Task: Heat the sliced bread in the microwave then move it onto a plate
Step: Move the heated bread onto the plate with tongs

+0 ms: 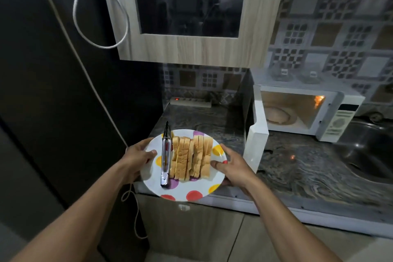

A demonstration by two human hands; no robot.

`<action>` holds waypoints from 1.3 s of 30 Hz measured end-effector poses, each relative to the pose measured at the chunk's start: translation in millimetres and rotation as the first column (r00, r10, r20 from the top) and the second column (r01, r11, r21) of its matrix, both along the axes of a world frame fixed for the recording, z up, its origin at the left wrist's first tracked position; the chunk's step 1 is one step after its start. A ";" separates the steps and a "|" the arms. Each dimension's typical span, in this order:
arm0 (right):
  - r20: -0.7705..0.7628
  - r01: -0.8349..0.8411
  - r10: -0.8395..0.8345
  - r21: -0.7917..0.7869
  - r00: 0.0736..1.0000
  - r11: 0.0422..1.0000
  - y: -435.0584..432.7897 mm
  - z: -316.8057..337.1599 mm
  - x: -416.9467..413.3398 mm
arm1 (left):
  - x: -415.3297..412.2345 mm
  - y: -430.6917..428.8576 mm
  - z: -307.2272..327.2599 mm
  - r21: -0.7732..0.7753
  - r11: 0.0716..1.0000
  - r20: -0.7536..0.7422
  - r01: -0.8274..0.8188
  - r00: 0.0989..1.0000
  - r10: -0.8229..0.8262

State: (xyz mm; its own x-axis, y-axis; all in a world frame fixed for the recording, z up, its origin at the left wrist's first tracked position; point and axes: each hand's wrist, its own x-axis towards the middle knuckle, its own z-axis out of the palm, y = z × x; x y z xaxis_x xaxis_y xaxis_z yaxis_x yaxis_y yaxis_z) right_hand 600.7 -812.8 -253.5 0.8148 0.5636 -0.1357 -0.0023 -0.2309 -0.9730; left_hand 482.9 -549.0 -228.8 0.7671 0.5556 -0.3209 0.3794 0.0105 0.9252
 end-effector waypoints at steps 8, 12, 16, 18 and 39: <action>0.029 0.064 -0.063 -0.063 0.998 0.996 48.3 -30.9 63.0 | 65.9 38.2 -31.9 0.020 0.999 0.001 -0.026 1.000 0.026; 0.002 0.101 -0.102 -0.067 0.995 0.993 74.1 -47.9 92.9 | 103.9 62.3 -51.4 0.017 1.000 -0.011 -0.026 1.000 0.026; -0.037 0.176 -0.178 -0.053 0.983 0.983 97.6 -70.5 119.7 | 137.1 85.1 -74.7 0.022 1.000 -0.022 -0.016 1.000 0.016; -0.055 0.203 -0.206 -0.056 0.977 0.978 110.0 -86.7 135.6 | 154.7 98.8 -90.6 0.034 0.999 -0.028 -0.001 1.000 0.002; 0.043 0.294 -0.295 -0.298 0.954 0.908 135.8 -152.2 216.0 | 266.0 141.0 -182.1 0.250 0.962 -0.111 0.110 0.990 -0.084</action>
